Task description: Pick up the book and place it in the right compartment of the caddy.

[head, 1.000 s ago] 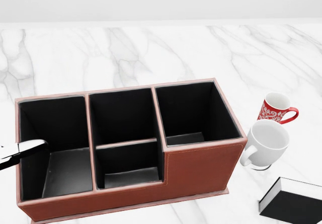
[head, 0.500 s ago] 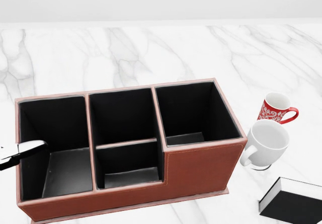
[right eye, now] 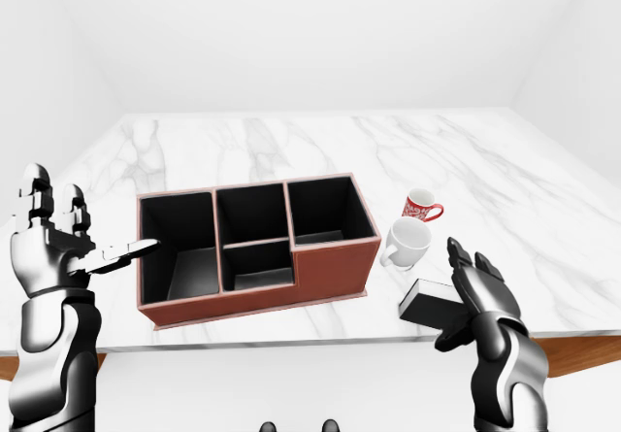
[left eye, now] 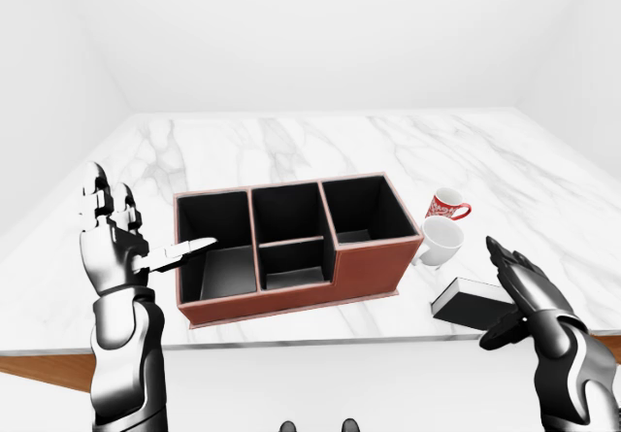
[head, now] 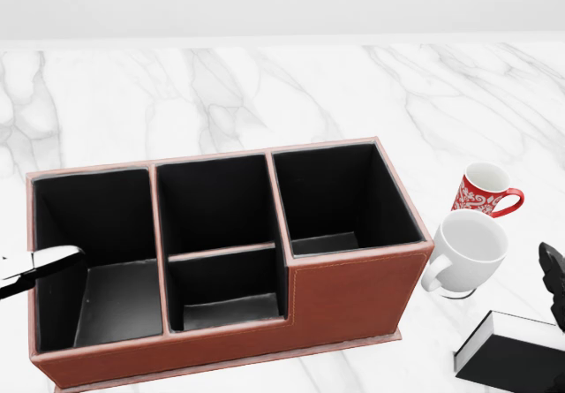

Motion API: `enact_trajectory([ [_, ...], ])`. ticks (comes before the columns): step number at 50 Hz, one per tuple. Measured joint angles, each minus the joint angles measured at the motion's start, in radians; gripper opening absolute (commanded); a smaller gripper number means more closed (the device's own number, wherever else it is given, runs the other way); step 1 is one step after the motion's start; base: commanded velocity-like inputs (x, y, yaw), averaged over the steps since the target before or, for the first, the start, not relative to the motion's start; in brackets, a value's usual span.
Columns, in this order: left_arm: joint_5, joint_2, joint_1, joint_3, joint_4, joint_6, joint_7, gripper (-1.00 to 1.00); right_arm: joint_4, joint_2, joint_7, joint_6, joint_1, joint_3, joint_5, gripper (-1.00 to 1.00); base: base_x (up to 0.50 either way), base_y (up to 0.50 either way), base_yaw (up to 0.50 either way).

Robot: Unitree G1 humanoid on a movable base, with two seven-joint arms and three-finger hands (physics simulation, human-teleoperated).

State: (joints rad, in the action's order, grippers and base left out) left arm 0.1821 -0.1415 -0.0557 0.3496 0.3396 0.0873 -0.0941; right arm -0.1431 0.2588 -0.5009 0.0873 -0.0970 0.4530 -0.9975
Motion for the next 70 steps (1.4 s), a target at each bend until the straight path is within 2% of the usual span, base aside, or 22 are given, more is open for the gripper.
enact_trajectory([
  [21,-0.008,0.000,-0.003,-0.002,0.004,0.000,0.001,1.00,0.063,0.043,0.009,0.000,0.075,-0.072,-0.027,1.00,0.00,0.00,0.00],
  [37,-0.005,-0.002,-0.003,0.002,0.011,0.000,0.001,1.00,0.110,0.052,0.000,0.000,0.066,-0.082,-0.025,1.00,0.00,0.00,0.00],
  [66,-0.001,-0.008,-0.008,0.008,0.005,0.000,-0.002,1.00,0.261,0.085,0.050,0.000,0.094,-0.130,-0.031,1.00,0.00,0.00,0.00],
  [67,-0.001,-0.008,-0.008,0.008,0.005,0.000,-0.002,1.00,0.262,0.086,0.052,0.000,0.094,-0.130,-0.030,0.73,0.00,0.00,0.00],
  [68,-0.001,-0.008,-0.008,0.008,0.005,0.000,-0.001,1.00,0.263,0.087,0.054,0.000,0.094,-0.130,-0.029,-0.41,0.00,0.00,0.00],
  [69,-0.001,-0.008,-0.008,0.008,0.005,0.000,-0.001,1.00,0.262,0.088,0.055,0.000,0.095,-0.130,-0.028,-0.41,0.00,0.00,0.00],
  [70,-0.001,-0.008,-0.008,0.008,0.004,0.000,-0.001,1.00,0.262,0.089,0.056,0.000,0.095,-0.130,-0.027,-1.00,0.00,0.00,0.00],
])
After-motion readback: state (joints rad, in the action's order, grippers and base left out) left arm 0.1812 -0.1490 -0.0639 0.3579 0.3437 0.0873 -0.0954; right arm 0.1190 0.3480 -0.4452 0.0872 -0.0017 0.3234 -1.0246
